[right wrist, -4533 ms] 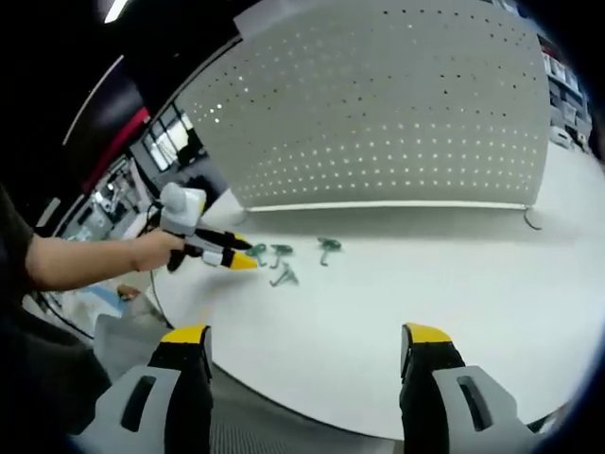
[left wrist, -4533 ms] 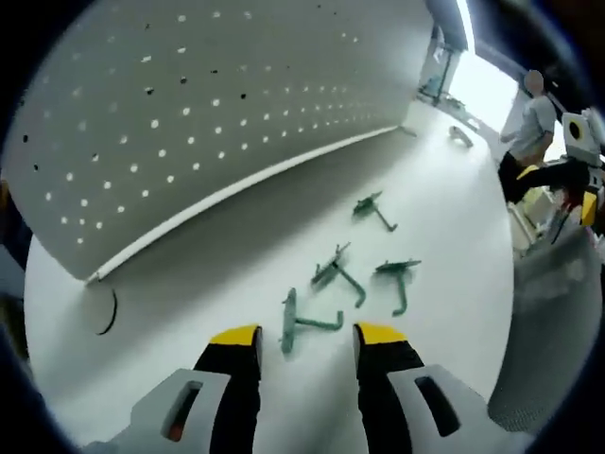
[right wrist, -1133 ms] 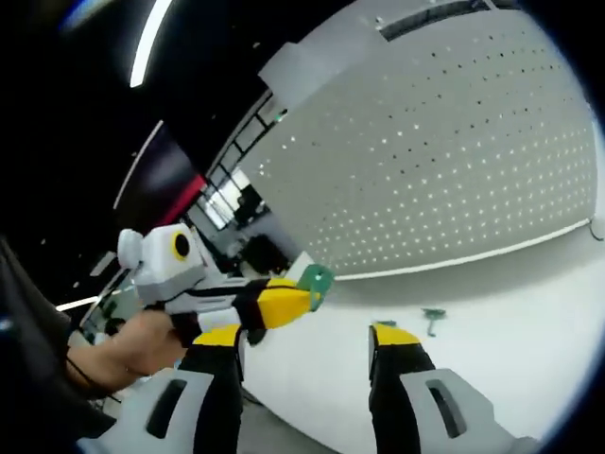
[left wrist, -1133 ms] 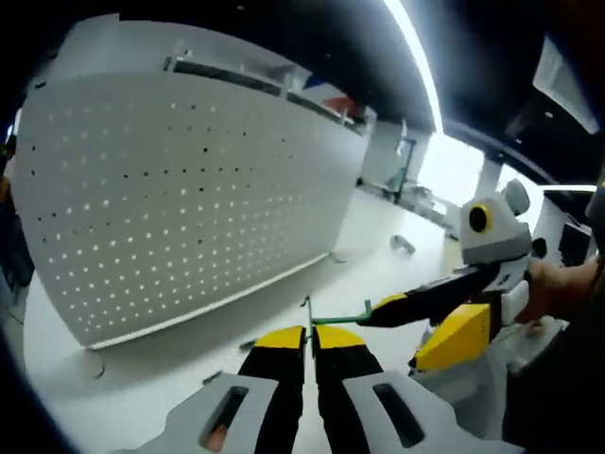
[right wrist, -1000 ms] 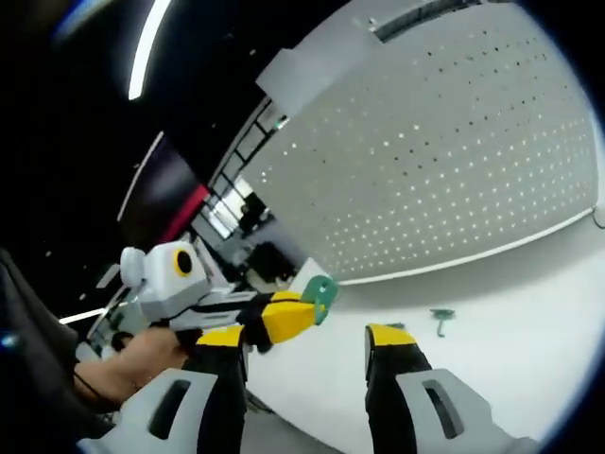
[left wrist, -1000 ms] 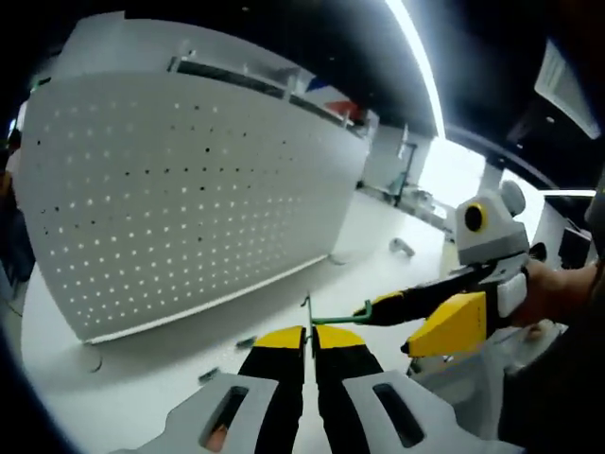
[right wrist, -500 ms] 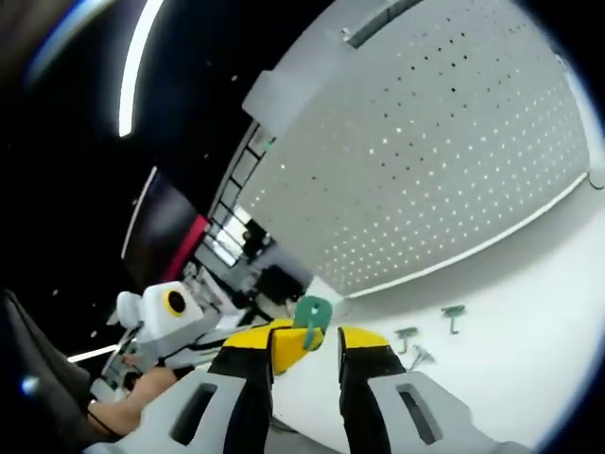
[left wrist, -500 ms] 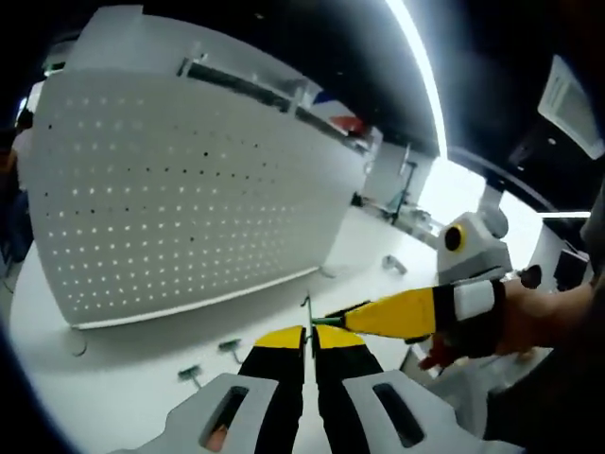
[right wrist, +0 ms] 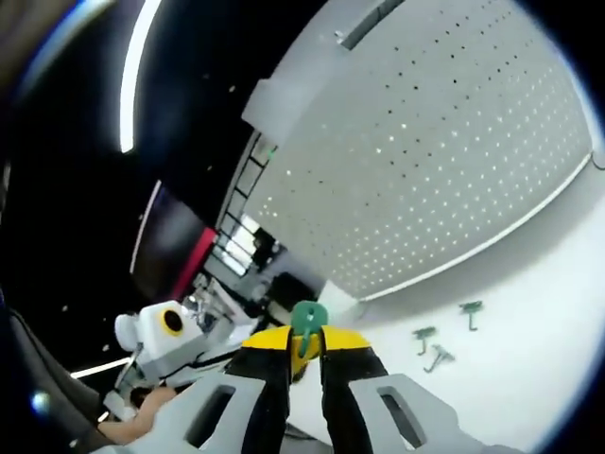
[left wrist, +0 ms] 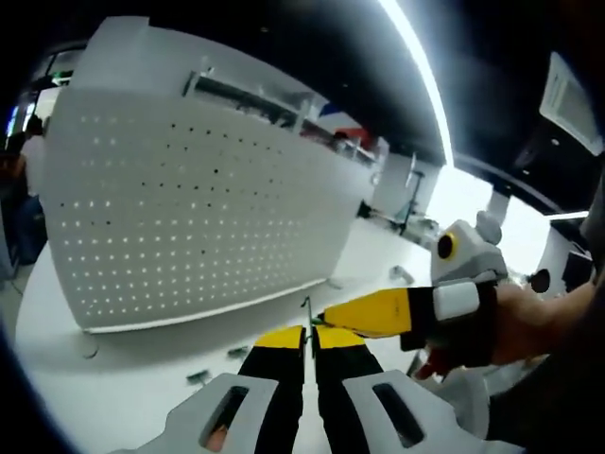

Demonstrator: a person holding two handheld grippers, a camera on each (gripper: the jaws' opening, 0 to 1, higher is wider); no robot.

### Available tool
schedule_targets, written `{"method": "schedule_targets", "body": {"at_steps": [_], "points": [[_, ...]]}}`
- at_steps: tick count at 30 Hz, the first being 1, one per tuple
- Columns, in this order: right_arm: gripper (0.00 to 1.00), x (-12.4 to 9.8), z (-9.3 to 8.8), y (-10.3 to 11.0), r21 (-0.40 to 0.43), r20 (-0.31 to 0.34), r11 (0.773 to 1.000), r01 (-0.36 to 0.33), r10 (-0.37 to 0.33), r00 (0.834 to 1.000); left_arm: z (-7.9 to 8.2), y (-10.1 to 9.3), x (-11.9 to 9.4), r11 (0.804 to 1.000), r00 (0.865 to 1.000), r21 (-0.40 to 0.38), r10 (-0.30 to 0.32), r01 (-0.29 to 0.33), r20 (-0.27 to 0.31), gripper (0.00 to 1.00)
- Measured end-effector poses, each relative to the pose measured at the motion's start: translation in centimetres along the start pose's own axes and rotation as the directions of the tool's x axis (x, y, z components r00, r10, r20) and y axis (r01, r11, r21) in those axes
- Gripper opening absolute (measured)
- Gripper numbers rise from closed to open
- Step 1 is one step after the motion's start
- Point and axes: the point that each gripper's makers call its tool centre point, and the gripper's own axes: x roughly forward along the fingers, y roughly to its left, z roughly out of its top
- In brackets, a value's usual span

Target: Insert the hook assembly into the mounting plate slot until the hook locks in place.

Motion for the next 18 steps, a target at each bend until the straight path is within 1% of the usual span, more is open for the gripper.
{"method": "schedule_targets", "body": {"at_steps": [3, 4, 6, 8, 10, 14, 18], "points": [[0.06, 0.07, -0.04, 0.35, 0.071, 0.005, 0.997, -0.022, 0.022, 1.0, 0.23, -0.03, -0.23, 1.0, 1.0, 0.0, 0.01, -0.01, 0.015, 0.02], [0.05, 0.08, -0.09, 0.56, 0.079, 0.003, 0.996, -0.03, 0.03, 1.0, 0.28, -0.04, -0.26, 1.0, 1.0, 0.007, 0.016, -0.016, 0.019, 0.02], [0.04, 0.11, 0.0, 0.53, 0.058, 0.01, 0.998, -0.02, 0.02, 1.0, 0.47, -0.09, -0.4, 0.999, 0.999, 0.038, 0.03, -0.031, 0.026, 0.02], [0.03, 0.03, 0.06, 0.62, 0.052, 0.013, 0.999, -0.018, 0.017, 1.0, 0.53, -0.14, -0.41, 0.998, 0.999, 0.055, 0.035, -0.036, 0.025, 0.02], [0.01, 0.01, 0.06, 0.68, 0.051, 0.012, 0.999, -0.02, 0.02, 1.0, 0.54, -0.14, -0.43, 0.995, 0.999, 0.089, 0.042, -0.044, 0.021, 0.02], [0.01, -0.07, 0.15, 0.77, 0.057, 0.02, 0.998, -0.021, 0.02, 1.0, 0.67, -0.24, -0.44, 0.995, 0.998, 0.086, 0.056, -0.058, 0.03, 0.02], [0.01, -0.2, 0.16, 0.87, 0.063, 0.024, 0.998, -0.019, 0.017, 1.0, 0.75, -0.44, -0.54, 0.987, 0.997, 0.138, 0.075, -0.078, 0.032, 0.02]]}}
